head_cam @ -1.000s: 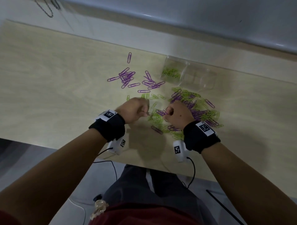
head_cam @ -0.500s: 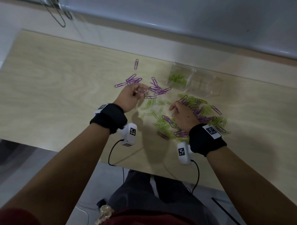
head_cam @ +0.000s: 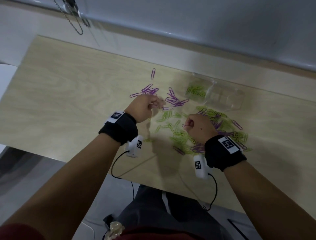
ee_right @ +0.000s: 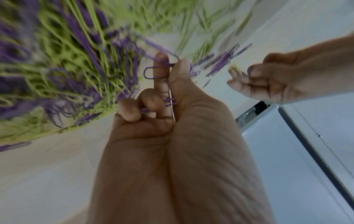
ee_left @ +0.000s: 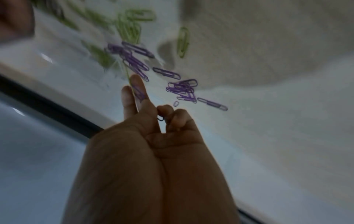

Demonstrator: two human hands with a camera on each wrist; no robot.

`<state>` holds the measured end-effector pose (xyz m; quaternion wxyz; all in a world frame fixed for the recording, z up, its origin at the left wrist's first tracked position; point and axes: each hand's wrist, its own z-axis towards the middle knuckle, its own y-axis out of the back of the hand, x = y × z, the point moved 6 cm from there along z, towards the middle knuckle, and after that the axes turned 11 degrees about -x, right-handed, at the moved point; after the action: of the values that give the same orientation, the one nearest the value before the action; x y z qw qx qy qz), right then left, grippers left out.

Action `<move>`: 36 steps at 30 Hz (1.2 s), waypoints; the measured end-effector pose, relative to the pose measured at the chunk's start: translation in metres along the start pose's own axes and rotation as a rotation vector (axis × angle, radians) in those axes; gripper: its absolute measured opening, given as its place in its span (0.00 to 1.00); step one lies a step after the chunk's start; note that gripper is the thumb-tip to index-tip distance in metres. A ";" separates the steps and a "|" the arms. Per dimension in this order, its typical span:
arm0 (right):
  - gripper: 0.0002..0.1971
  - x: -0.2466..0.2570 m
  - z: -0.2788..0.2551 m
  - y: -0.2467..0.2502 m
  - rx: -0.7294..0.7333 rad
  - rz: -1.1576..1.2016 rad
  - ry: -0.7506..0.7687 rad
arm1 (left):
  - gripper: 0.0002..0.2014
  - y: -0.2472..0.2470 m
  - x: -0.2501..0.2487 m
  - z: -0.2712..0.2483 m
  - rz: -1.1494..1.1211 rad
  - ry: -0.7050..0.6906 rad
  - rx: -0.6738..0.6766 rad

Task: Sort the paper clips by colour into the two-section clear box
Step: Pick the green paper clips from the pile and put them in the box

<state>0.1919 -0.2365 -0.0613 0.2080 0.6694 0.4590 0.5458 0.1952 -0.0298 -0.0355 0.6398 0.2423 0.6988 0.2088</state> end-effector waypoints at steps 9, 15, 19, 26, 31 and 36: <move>0.08 0.038 0.031 0.028 0.050 0.089 0.072 | 0.23 -0.014 0.007 -0.005 0.120 0.021 0.191; 0.04 0.094 0.083 0.017 -0.056 0.009 0.201 | 0.12 0.026 0.028 0.014 0.112 0.094 -0.237; 0.12 0.099 0.090 -0.006 0.078 -0.171 0.264 | 0.13 0.029 0.036 0.005 0.359 0.039 -0.292; 0.11 0.054 0.029 -0.007 0.048 -0.332 0.447 | 0.13 -0.034 0.016 -0.028 0.361 -0.275 -0.090; 0.02 0.017 0.015 -0.017 0.091 -0.298 0.341 | 0.20 -0.073 -0.001 -0.023 0.471 -0.418 0.057; 0.04 0.002 0.008 -0.023 0.091 -0.288 0.316 | 0.21 -0.080 0.002 -0.028 0.524 -0.458 0.061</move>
<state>0.1906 -0.2222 -0.0808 0.1789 0.5120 0.6010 0.5871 0.1618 -0.0920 -0.0827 0.6971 0.4729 0.4573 0.2851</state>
